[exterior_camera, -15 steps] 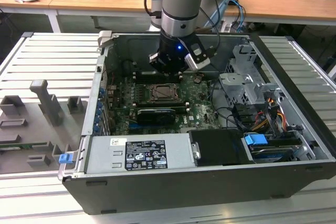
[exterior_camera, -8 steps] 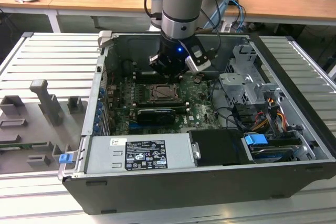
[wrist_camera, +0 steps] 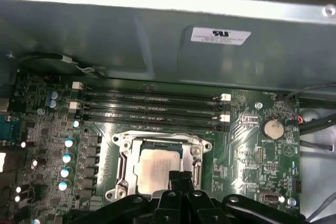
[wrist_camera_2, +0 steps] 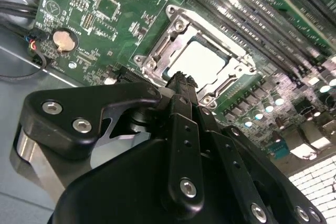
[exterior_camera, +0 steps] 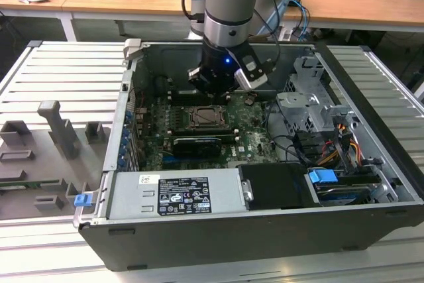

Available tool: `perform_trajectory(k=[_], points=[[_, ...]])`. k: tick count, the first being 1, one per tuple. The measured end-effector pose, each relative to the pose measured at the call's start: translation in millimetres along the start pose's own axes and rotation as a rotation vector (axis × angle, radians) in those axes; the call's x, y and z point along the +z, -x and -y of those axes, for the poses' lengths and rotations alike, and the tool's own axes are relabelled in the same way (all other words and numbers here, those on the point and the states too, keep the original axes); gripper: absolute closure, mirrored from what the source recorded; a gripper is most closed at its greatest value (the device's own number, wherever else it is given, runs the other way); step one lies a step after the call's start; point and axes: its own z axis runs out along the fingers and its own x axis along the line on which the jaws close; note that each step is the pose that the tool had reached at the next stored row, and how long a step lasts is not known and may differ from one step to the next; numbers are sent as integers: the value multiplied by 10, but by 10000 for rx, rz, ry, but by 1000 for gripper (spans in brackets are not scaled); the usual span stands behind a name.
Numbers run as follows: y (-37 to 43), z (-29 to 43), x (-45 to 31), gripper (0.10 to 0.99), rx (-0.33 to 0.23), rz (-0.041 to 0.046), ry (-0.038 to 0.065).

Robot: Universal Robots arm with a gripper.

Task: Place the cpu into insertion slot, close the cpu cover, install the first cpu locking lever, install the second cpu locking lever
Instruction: 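Install the second cpu locking lever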

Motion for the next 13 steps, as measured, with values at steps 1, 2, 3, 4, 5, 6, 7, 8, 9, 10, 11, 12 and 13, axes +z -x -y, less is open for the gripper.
perform_trajectory(k=[1, 2, 3, 4, 5, 6, 7, 8, 9, 10, 11, 12, 13], points=[[-2, 29, -4, 980, 2, -10, 2], [-6, 81, -10, 980, 6, -38, 8], [-8, 103, -12, 980, 9, -59, 13], [-9, 129, -14, 980, 12, -77, 25], [-12, 162, -17, 980, 14, -93, 44], [-15, 203, -19, 980, 16, -102, 53], [-18, 244, -21, 980, 15, -97, 95], [-20, 266, -20, 980, 16, -97, 111], [-21, 286, -19, 980, 16, -97, 113], [-23, 307, -18, 980, 16, -97, 113], [-24, 319, -17, 980, 15, -97, 113], [-25, 332, -17, 980, 16, -98, 113], [-25, 341, -17, 980, 15, -97, 113]])
